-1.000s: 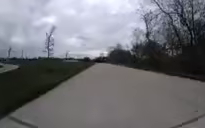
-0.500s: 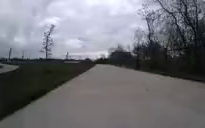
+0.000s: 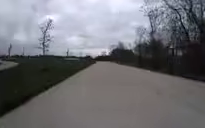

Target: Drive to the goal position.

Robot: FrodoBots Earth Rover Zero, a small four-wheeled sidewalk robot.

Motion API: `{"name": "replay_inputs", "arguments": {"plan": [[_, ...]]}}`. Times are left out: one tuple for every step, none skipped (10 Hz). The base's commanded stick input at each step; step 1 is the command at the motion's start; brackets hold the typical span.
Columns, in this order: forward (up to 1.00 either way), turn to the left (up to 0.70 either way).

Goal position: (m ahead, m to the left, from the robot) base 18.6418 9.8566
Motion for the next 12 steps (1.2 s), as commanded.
{"name": "replay_inputs", "arguments": {"plan": [[1.00,0.00],[1.00,0.00],[1.00,0.00],[1.00,0.00],[1.00,0.00],[1.00,0.00],[1.00,0.00],[1.00,0.00],[1.00,0.00],[1.00,0.00],[1.00,0.00],[1.00,0.00]]}}
